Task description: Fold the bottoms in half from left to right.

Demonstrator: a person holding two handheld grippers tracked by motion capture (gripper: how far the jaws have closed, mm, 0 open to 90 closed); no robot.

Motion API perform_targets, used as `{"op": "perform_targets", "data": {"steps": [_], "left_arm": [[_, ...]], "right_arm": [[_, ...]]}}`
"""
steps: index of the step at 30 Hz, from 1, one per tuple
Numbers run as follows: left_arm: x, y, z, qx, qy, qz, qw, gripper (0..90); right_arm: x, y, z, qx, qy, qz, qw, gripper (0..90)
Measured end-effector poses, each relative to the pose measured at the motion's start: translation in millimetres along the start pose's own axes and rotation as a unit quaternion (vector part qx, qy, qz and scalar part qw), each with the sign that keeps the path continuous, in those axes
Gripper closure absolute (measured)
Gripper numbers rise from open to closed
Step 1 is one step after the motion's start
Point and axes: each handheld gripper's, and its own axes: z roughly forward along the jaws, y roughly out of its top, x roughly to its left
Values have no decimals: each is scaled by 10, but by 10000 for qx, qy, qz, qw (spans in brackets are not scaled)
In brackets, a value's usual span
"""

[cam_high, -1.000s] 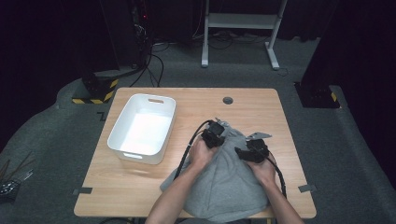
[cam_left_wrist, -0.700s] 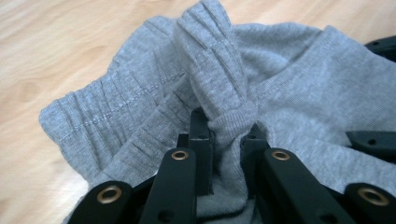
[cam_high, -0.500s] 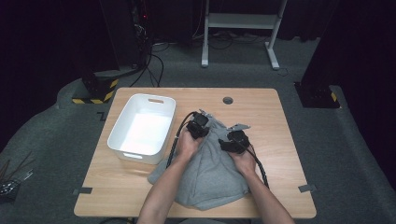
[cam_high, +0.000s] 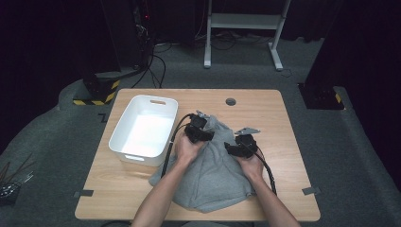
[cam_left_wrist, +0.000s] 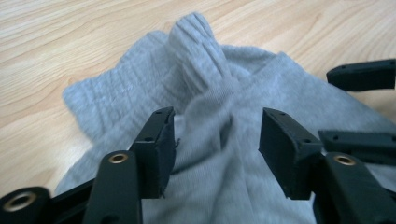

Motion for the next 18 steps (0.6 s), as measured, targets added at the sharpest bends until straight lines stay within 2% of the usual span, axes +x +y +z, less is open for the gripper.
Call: {"op": "perform_targets", "data": {"steps": [2, 5, 9, 13, 16, 18], "left_arm": [[-11, -51, -89, -35, -29, -23, 10000, 431], [-36, -129, -216, -46, 2, 46, 10000, 424], [-60, -250, -396, -131, -56, -78, 9999, 411], [-127, -470, -579, -199, -77, -107, 9997, 407], [-182, -715, -716, -220, -81, -92, 9997, 408], [-190, -852, -786, -251, -86, -160, 9995, 410]], "right_arm": [[-8, -28, -40, -29, 18, -11, 10000, 388], [-18, -88, -113, -70, 17, -42, 10000, 391], [-36, -166, -209, -130, 32, -49, 9999, 394], [-20, -235, -293, -155, 42, -108, 9998, 396], [0, -279, -342, -188, 37, -165, 9997, 398], [11, -304, -362, -188, 17, -231, 9996, 400]]}}
